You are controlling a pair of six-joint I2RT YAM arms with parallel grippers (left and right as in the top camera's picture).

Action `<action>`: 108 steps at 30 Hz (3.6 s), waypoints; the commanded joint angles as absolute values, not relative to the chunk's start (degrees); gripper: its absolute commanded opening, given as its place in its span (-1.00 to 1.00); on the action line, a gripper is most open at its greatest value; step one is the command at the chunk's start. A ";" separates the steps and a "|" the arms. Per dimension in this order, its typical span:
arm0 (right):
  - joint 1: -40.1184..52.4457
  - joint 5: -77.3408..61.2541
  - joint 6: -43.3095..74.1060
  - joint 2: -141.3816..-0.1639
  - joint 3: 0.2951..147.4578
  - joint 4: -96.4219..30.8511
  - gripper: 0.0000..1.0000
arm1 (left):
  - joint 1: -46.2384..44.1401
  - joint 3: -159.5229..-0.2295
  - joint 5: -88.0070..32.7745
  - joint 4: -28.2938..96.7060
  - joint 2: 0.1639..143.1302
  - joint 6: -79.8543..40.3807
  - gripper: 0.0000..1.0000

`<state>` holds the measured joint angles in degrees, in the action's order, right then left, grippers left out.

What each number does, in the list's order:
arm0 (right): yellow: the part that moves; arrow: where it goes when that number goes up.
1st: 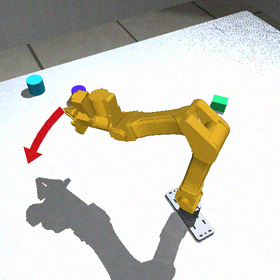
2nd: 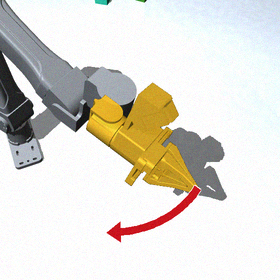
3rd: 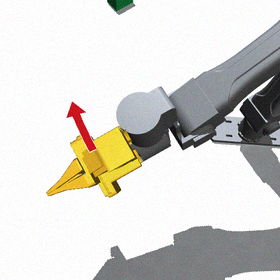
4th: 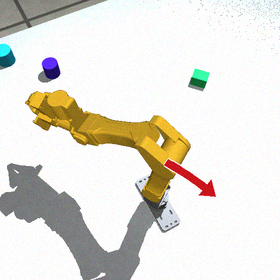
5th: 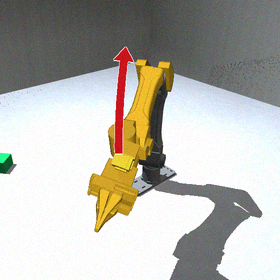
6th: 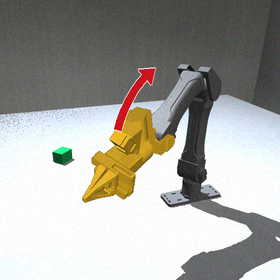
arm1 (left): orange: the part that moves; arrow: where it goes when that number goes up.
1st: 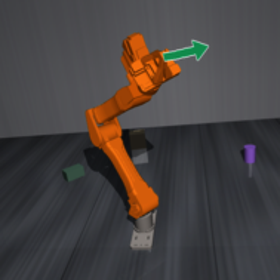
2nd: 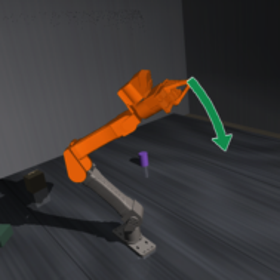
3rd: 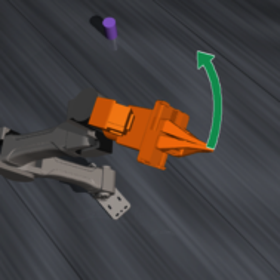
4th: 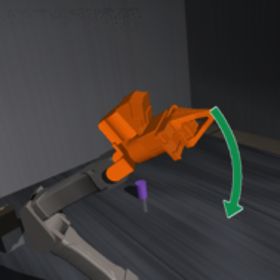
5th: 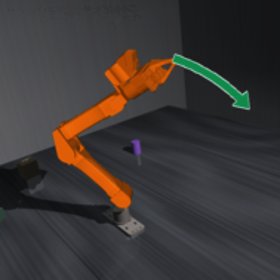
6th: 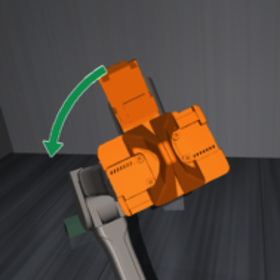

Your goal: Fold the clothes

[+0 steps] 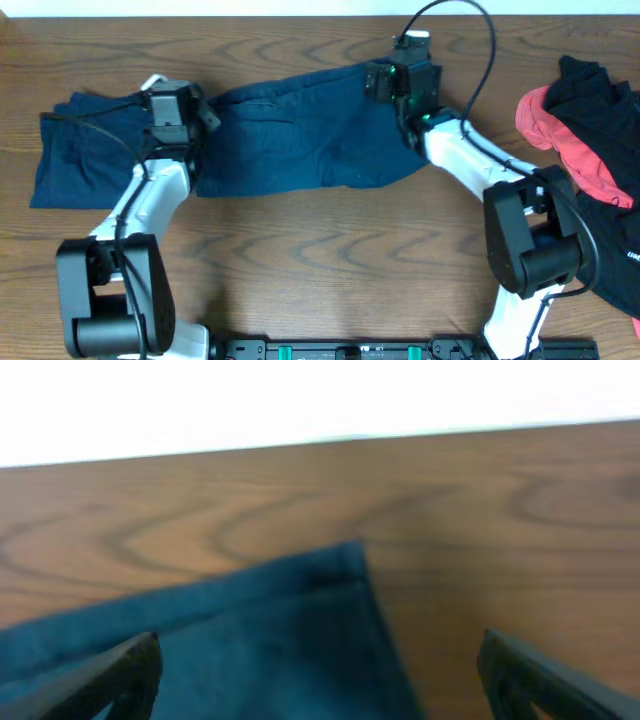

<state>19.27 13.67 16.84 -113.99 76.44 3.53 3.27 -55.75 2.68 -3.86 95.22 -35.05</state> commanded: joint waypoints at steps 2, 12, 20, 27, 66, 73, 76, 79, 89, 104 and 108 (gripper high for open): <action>15.59 9.17 15.57 -108.66 79.18 -4.43 0.98 | 6.00 -58.00 -2.46 -2.81 92.03 -34.54 0.07; 11.68 3.25 15.81 -105.14 78.13 -31.20 0.98 | 1.96 -57.93 -16.21 11.97 91.24 -27.29 0.04; 11.75 -2.76 15.81 -105.14 73.52 -34.30 0.99 | -2.11 -57.71 -11.51 11.99 94.13 -22.52 0.04; 11.75 -4.58 15.81 -105.14 66.65 -29.76 0.98 | -2.61 -57.28 -11.55 13.63 99.39 -22.55 0.05; 10.72 12.03 28.69 -102.13 57.95 -31.24 -0.98 | -2.61 -57.21 -10.94 25.93 103.09 -22.22 -0.13; 10.94 11.70 32.47 -95.24 57.95 -40.05 -0.98 | -2.61 -57.23 -10.94 36.56 103.07 -16.93 -0.15; 11.03 11.16 33.41 -91.50 57.95 -44.93 -0.98 | -2.61 -57.23 -10.94 39.03 103.04 -16.88 -0.14; 11.14 11.40 31.90 -88.60 57.95 -45.67 -0.98 | -2.61 -57.23 -10.92 41.39 102.72 -16.53 -0.16; 11.09 11.35 26.50 -89.60 57.95 -35.42 -0.33 | -2.55 -57.25 -10.92 39.44 95.02 -18.98 -0.03; 8.88 -6.50 12.75 -94.59 63.24 -15.99 0.01 | -2.72 -57.23 -14.37 36.58 89.69 -19.14 0.08; 8.86 -11.49 10.55 -102.00 70.35 -20.01 0.22 | -2.72 -57.23 -14.37 36.77 89.80 -19.14 0.07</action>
<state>9.32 -4.86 14.57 -96.92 65.98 -18.02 -2.79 -57.45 -13.63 36.62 89.36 -18.63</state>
